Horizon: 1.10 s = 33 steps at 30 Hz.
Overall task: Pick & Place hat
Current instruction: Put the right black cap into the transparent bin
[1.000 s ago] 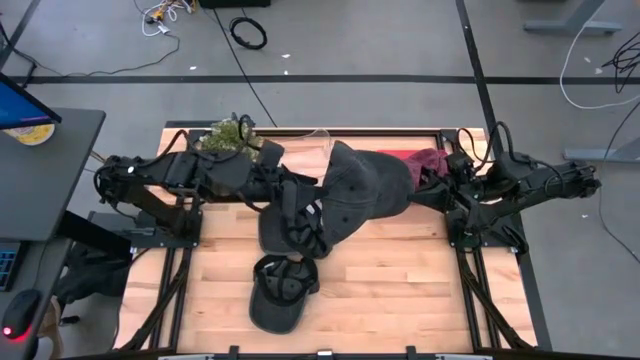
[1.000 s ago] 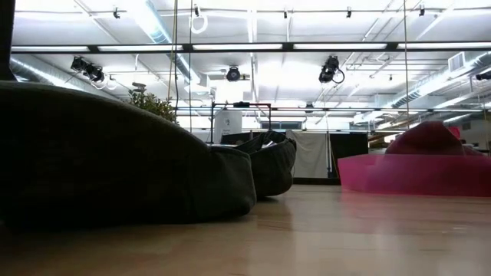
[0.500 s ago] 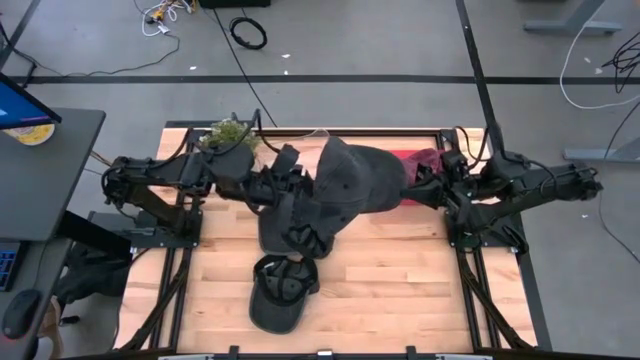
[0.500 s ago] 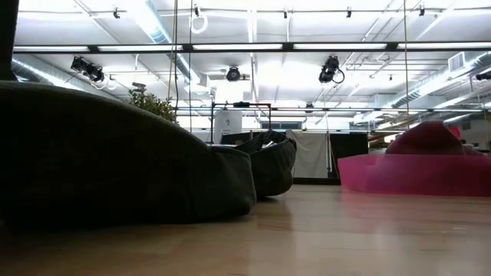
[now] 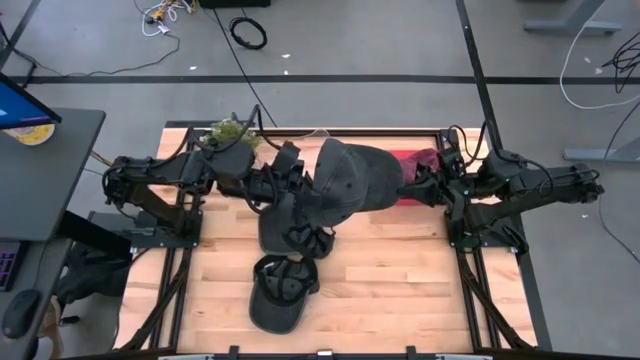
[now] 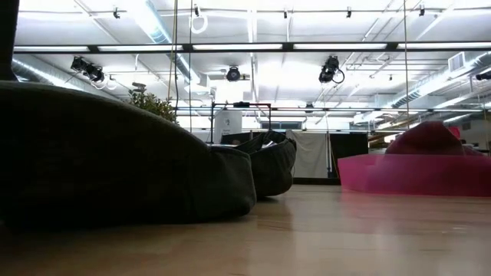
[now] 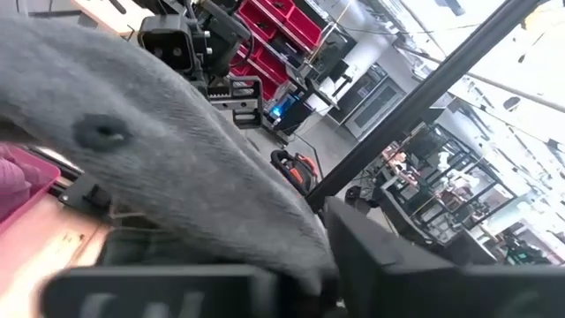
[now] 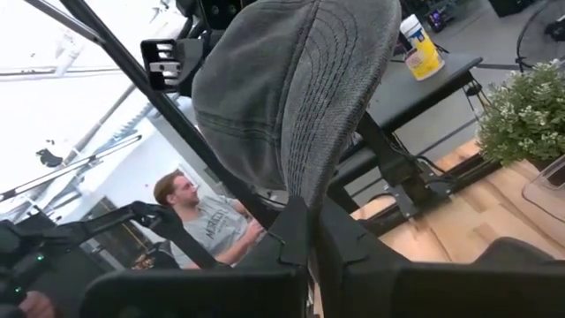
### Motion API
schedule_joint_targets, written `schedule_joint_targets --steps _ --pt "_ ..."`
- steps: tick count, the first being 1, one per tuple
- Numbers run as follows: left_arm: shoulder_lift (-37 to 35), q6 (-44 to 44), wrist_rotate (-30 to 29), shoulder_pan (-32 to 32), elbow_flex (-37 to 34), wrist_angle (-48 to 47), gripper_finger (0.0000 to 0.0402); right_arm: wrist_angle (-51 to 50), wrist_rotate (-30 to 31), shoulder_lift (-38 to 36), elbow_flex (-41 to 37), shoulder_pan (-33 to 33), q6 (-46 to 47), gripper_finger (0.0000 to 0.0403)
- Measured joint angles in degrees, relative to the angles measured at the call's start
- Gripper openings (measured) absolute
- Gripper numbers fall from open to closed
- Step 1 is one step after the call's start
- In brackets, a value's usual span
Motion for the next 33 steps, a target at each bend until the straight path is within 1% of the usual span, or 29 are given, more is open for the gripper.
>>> schedule_joint_targets --steps 1,2,4,5,8,13,15,17,21,27,30,33 --pt "0.0 0.57 0.0 0.13 0.0 0.03 0.0032 0.06 0.01 0.0 0.0 0.0 0.01 0.0003" --pt "0.0 0.81 0.02 0.34 0.0 0.01 0.0022 0.19 -0.41 0.0 0.0 -0.02 -0.04 0.0008" --pt "0.0 0.52 0.1 0.62 0.0 -0.01 0.0021 0.41 -3.07 0.0 0.0 0.02 -0.02 0.0028" --pt "0.0 0.15 0.13 0.79 0.0 0.01 0.0022 0.42 -4.28 0.0 0.0 0.02 0.46 0.0044" --pt "0.0 -0.65 0.26 1.42 0.0 -0.37 0.0021 -0.8 -5.33 0.0 0.0 0.03 1.23 0.0106" --pt "0.0 -0.64 0.02 3.08 0.03 -3.02 0.0018 -2.61 -2.26 0.0 0.0 -0.56 0.07 0.0222" --pt "0.0 -0.61 -1.15 3.97 0.03 -5.79 0.0015 -3.82 -1.33 -0.17 0.0 -1.24 -0.06 0.0258" --pt "0.0 -0.34 -2.37 5.01 0.03 -8.83 0.0014 -4.64 -1.24 -0.71 0.0 -2.34 0.01 0.0285" --pt "0.02 -0.32 -2.98 7.1 0.03 -10.64 0.0014 -6.61 -1.24 -2.26 0.0 -3.96 -0.36 0.0311" --pt "0.02 0.36 -2.93 10.43 0.03 -10.59 0.0014 -9.71 -1.35 -4.82 0.0 -5.92 -1.23 0.0314" --pt "0.02 0.11 -1.89 11.61 0.03 -10.63 0.0014 -10.19 -1.38 -5.89 0.0 -6.39 -1.21 0.0315" --pt "0.02 -0.16 -1.54 12.46 0.03 -10.63 0.0014 -13.9 -0.68 -6.84 0.0 -7.38 0.04 0.0325"
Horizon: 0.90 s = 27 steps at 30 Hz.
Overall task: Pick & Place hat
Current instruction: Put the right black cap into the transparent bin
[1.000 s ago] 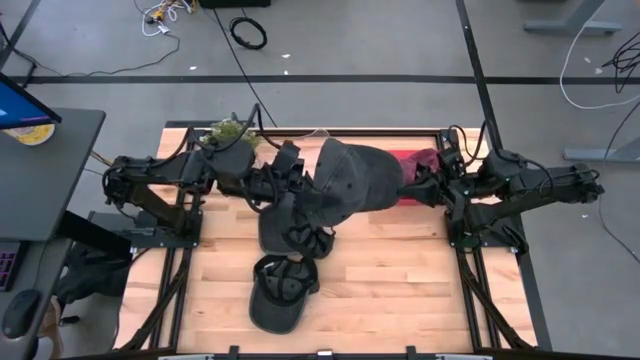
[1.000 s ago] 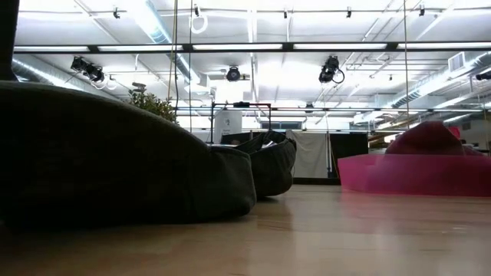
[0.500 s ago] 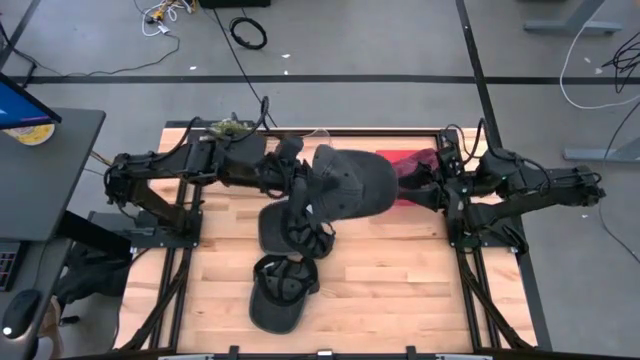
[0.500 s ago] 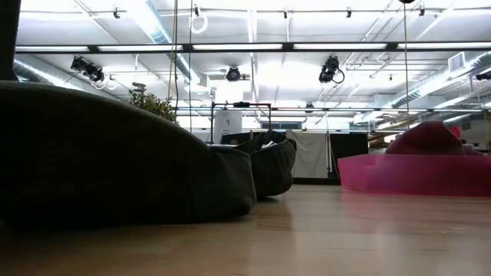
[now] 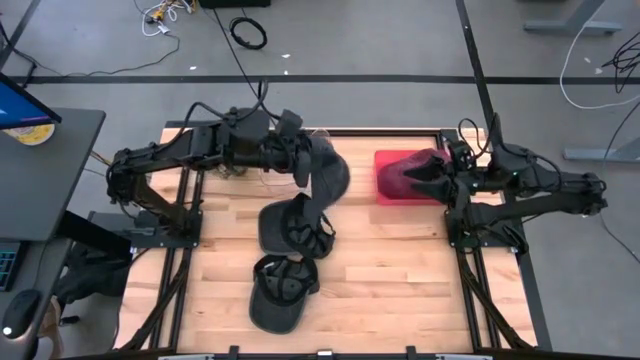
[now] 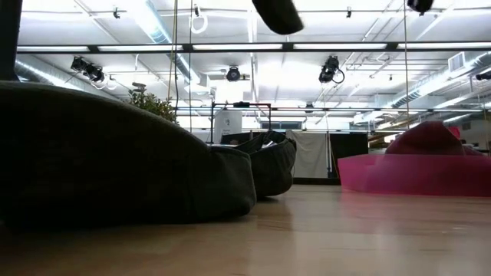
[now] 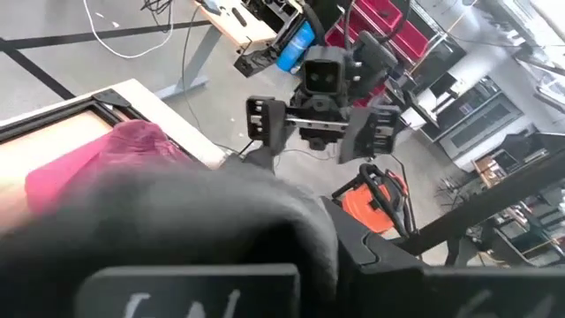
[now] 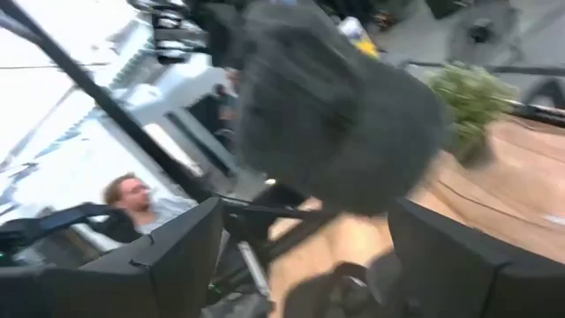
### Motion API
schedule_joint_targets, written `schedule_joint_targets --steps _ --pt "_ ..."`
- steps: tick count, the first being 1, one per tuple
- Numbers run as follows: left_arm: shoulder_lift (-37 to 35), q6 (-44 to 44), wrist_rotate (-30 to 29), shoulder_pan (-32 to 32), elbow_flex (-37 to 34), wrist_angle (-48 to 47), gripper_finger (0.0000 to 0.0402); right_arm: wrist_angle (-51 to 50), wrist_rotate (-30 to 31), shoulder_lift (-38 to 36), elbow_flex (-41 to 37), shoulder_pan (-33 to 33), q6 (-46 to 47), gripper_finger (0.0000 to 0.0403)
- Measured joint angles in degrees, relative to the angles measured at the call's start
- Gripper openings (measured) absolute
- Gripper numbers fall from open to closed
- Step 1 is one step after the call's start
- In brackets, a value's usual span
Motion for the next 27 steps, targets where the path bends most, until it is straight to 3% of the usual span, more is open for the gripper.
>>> schedule_joint_targets --steps 5,14,27 --pt "0.0 0.67 0.0 3.71 0.02 -1.96 0.0014 -6.3 1.63 -1.0 0.0 -1.84 0.31 0.033" --pt "2.2 5.81 -3.16 13.0 0.08 -3.55 0.0014 -5.1 1.56 1.21 0.0 -2.74 -2.88 0.0297" --pt "5.84 7.34 -8.82 19.23 0.02 -21.78 0.0014 -5.19 0.78 6.53 0.0 -2.74 -9.96 0.0251"
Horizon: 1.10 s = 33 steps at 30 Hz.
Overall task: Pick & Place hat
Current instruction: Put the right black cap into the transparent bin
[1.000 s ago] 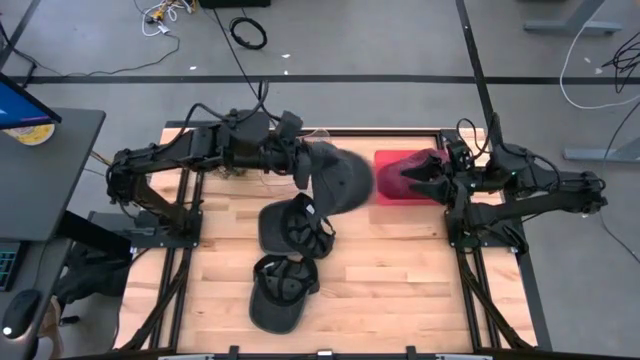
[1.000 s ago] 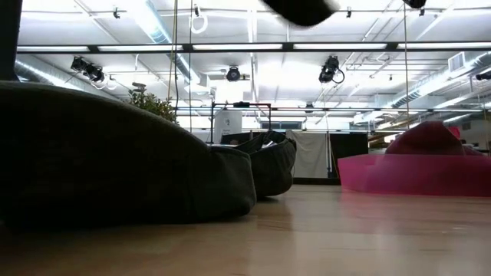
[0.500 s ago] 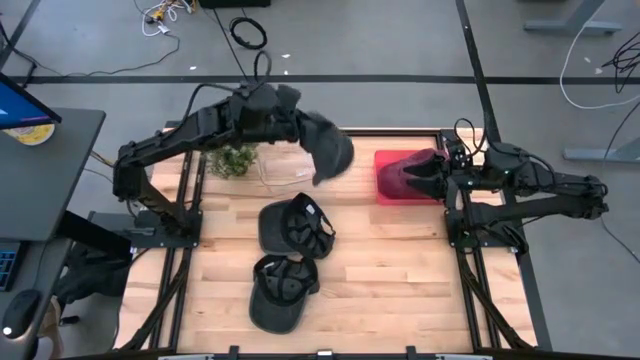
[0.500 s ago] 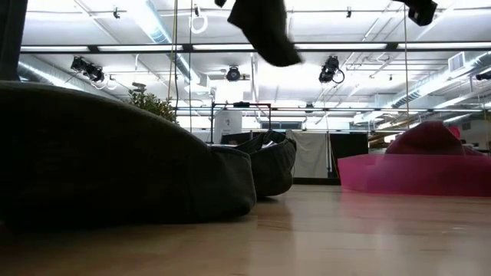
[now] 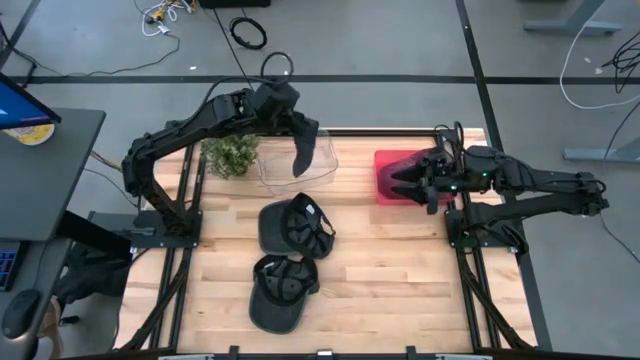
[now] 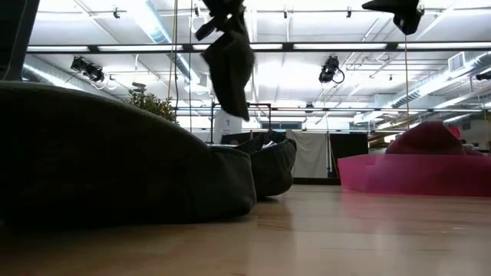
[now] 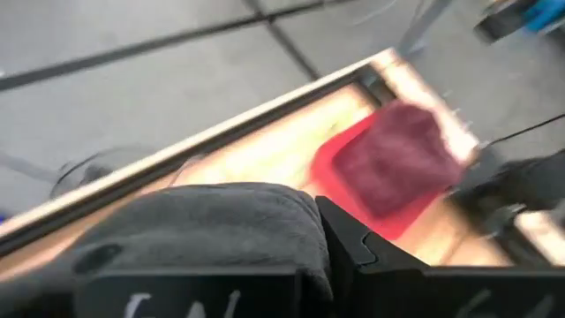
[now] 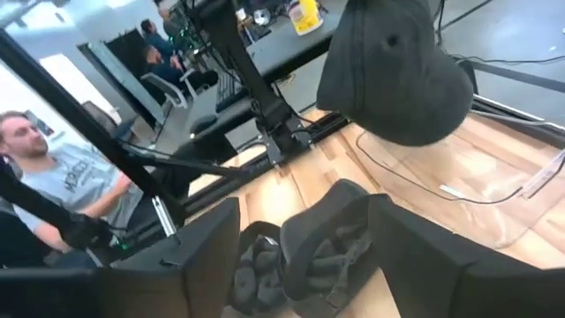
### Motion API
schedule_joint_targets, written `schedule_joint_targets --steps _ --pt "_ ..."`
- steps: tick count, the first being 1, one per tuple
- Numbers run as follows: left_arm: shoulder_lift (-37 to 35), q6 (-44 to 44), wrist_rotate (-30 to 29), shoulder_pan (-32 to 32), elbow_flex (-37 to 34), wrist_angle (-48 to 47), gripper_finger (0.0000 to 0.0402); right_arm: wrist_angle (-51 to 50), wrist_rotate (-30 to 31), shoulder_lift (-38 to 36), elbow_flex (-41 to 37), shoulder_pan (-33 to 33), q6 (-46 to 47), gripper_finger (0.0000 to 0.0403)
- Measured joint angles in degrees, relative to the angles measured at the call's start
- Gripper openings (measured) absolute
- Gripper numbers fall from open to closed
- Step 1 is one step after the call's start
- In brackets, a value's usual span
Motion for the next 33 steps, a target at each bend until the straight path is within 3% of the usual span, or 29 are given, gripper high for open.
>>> schedule_joint_targets --steps 8,20,25,33 --pt "4.82 2.4 -0.96 0.89 0.02 -5.77 0.0014 0.39 -0.51 2.34 0.0 0.0 -3.07 0.0235" --pt "15.27 5.31 7.51 2.02 0.02 -3.06 0.0014 2.0 0.66 3.3 0.0 -0.29 -0.71 0.0229" --pt "17.96 2.49 11.98 1.91 0.0 1.94 0.0014 3.04 2.64 3.29 0.0 -0.64 0.4 0.0229" --pt "18.17 -5.29 9.65 2.73 0.0 5.43 0.0014 2.8 2.93 3.28 0.0 -2.37 1.72 0.0229"
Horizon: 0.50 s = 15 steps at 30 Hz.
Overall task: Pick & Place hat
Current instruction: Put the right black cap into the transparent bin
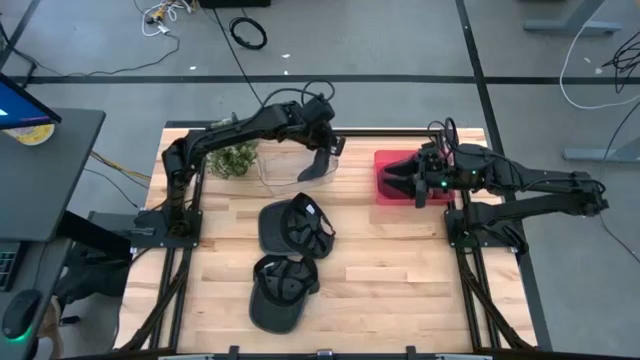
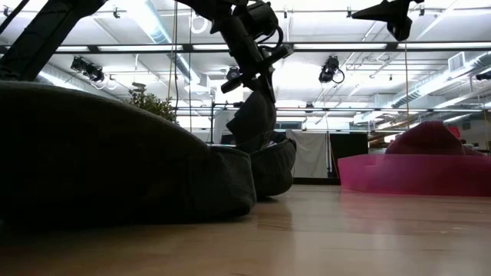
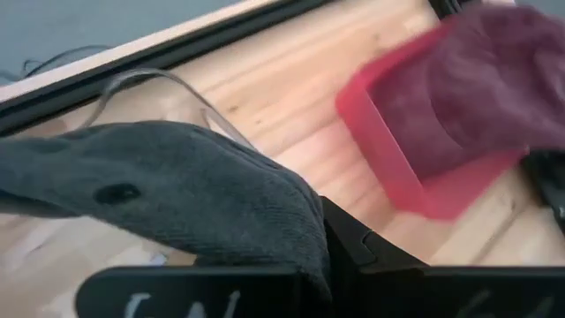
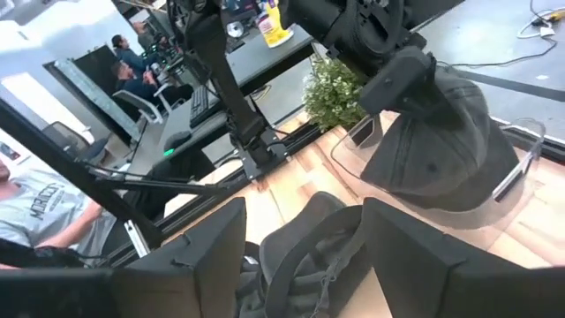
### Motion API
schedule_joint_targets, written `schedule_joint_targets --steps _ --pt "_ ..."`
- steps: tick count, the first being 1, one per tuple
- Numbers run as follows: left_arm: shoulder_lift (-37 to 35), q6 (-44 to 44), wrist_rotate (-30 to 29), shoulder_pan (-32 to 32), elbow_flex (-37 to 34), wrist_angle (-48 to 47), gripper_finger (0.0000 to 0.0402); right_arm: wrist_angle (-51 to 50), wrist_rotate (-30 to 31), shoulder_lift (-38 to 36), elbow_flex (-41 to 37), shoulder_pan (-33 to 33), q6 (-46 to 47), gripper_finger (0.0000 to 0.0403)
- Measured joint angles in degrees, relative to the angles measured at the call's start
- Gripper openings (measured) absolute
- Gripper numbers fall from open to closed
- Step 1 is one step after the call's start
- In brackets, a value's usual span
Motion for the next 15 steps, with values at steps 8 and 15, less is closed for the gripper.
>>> schedule_joint_targets --steps 8,15 --pt "-0.29 -2.71 0.34 0.27 0.0 2.71 0.0014 -0.11 -0.02 0.0 0.0 -0.99 -0.23 0.0229" --pt "-0.29 -2.24 0.68 0.25 0.0 1.29 0.0014 -1.26 -0.29 -0.02 0.0 -0.97 -0.82 0.0229"
